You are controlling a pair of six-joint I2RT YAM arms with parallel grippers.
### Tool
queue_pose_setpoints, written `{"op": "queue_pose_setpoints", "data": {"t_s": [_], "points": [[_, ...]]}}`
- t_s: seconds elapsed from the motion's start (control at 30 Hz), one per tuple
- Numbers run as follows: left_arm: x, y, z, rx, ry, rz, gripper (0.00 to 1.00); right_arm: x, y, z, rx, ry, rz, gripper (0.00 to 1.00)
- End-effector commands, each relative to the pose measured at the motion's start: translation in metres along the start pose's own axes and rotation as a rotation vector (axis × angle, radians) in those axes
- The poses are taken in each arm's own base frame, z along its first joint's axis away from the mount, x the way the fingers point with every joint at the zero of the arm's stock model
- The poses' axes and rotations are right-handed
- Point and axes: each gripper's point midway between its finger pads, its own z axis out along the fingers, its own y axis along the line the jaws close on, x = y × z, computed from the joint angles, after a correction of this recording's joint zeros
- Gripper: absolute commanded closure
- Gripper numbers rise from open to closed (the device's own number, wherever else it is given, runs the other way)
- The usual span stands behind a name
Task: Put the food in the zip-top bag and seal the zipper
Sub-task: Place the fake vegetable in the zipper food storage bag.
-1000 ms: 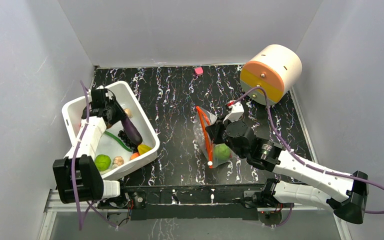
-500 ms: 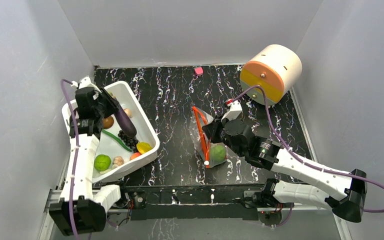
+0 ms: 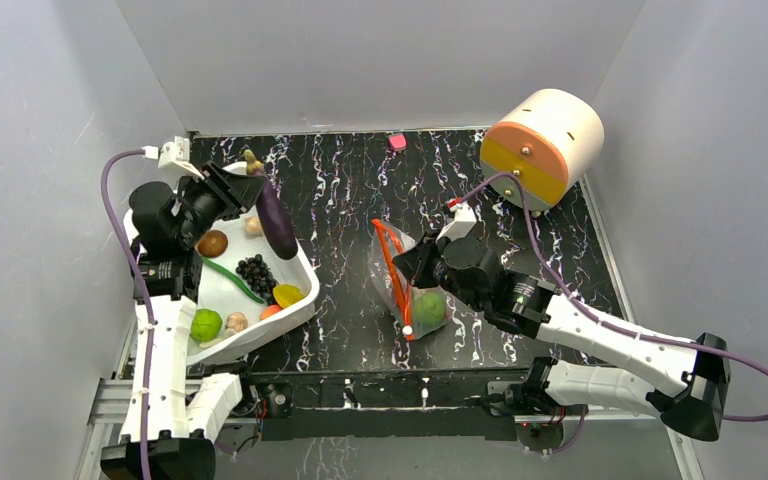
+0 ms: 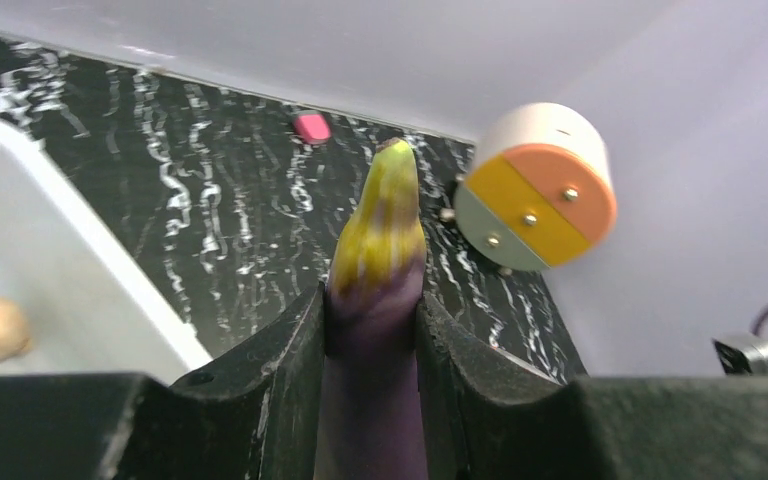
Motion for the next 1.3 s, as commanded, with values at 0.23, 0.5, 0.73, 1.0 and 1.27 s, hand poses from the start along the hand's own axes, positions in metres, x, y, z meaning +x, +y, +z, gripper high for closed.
{"op": "queue_pose_setpoints", "data": {"t_s": [0.23, 0.5, 0.73, 1.0, 1.27], "points": [[0.017, -0.075, -0.006, 0.384, -0.036, 0.063, 0.89, -0.035, 0.046, -0.004, -0.143, -0.078, 0.105, 1.00], [0.042, -0.104, 0.014, 0.430, -0.025, 0.019, 0.91, -0.040, 0.050, -0.004, -0.154, -0.091, 0.128, 1.00], [0.054, -0.132, 0.024, 0.486, -0.069, -0.069, 0.92, -0.047, 0.059, -0.003, -0.192, -0.117, 0.201, 1.00], [0.076, -0.142, 0.035, 0.486, -0.080, -0.109, 0.94, -0.047, 0.063, -0.002, -0.212, -0.122, 0.234, 1.00], [0.089, -0.153, 0.036, 0.495, -0.131, -0.058, 0.96, -0.052, 0.067, -0.008, -0.247, -0.140, 0.314, 1.00]]}}
